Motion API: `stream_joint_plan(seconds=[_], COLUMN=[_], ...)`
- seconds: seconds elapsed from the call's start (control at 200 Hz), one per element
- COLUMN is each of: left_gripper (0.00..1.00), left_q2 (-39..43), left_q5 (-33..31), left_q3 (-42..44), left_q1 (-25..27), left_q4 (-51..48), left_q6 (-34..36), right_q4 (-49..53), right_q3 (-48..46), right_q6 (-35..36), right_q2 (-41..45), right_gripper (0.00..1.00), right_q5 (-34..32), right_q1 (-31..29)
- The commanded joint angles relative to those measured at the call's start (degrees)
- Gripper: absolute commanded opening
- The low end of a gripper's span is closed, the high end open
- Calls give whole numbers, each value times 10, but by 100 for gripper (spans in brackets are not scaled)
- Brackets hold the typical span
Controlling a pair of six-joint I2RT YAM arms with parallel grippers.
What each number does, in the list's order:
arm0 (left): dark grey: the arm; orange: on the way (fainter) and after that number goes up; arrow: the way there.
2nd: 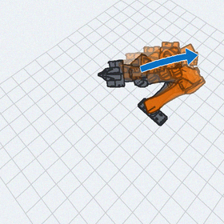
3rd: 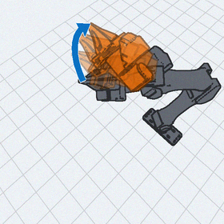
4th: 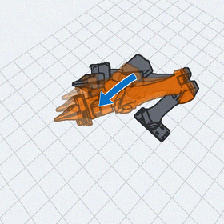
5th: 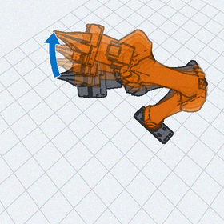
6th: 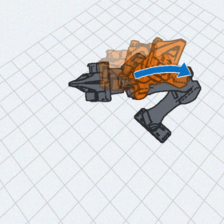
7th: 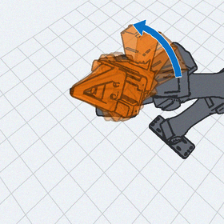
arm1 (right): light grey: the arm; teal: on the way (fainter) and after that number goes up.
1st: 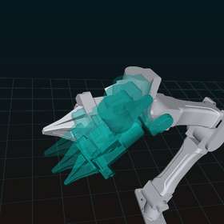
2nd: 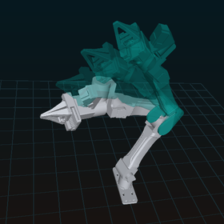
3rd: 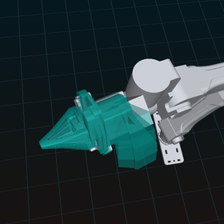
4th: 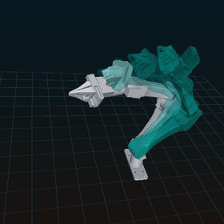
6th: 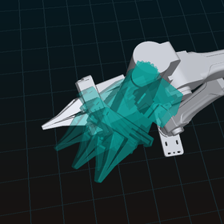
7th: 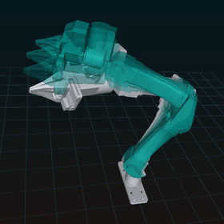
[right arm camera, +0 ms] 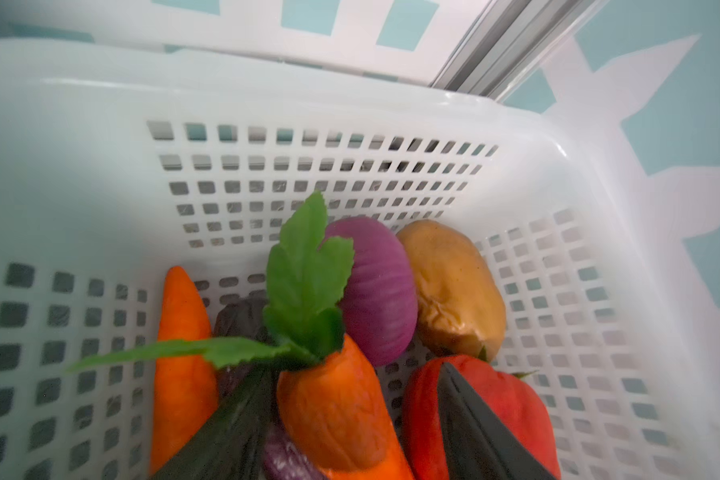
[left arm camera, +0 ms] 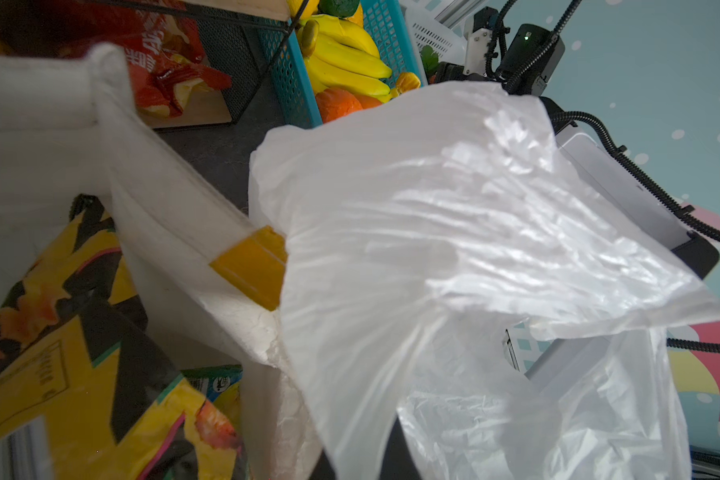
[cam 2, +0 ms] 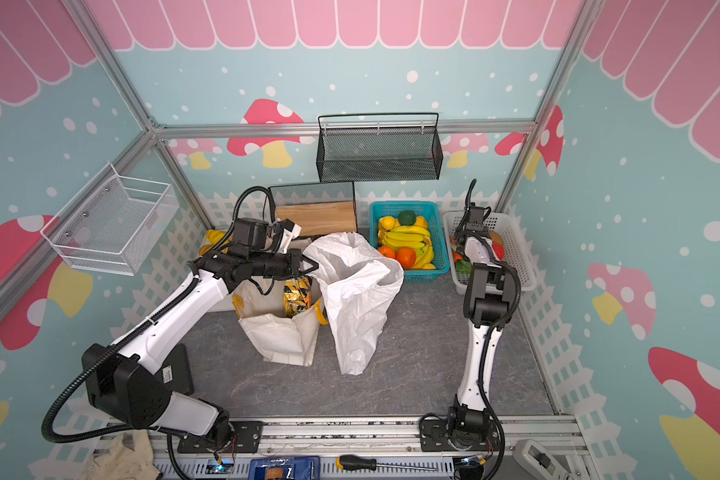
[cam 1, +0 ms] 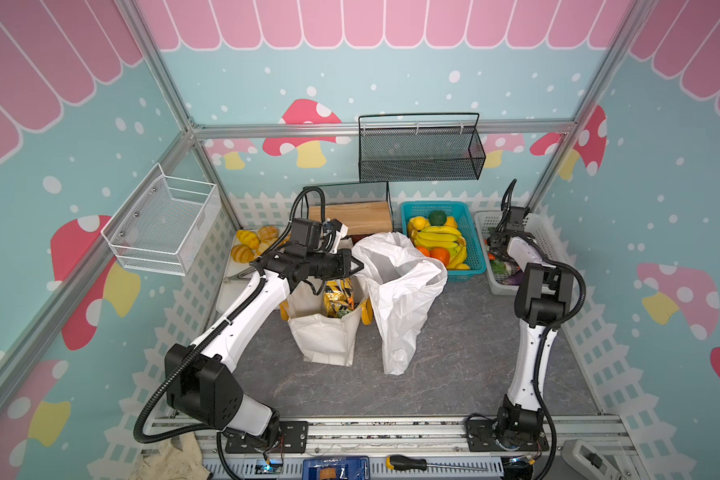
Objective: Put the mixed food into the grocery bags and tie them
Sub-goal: 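Move the right gripper to the white vegetable basket and grasp the carrot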
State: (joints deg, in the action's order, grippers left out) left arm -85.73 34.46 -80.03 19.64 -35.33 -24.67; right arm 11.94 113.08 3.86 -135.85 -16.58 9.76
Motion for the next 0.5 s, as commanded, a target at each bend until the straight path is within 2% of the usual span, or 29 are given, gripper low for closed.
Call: stream_joint_plan(seconds=[0.0, 0.33, 0.495], left_gripper=[0, 0, 0], left_q2=[9, 6, 6], left_q5=[-9, -12, -13], left_q3=[-2, 0, 0], left_q1=[2, 1, 2], left_q4=[0, 0, 0], left_q6=[5, 7, 6], right_q4=[19, 32, 42], right_q3=[33, 77, 89], right_q6=[21, 25, 14], right_q2=[-33, -69, -79], right_gripper=[62, 57, 52], right_q5=[2, 15, 51], right_q1=[5, 12, 20])
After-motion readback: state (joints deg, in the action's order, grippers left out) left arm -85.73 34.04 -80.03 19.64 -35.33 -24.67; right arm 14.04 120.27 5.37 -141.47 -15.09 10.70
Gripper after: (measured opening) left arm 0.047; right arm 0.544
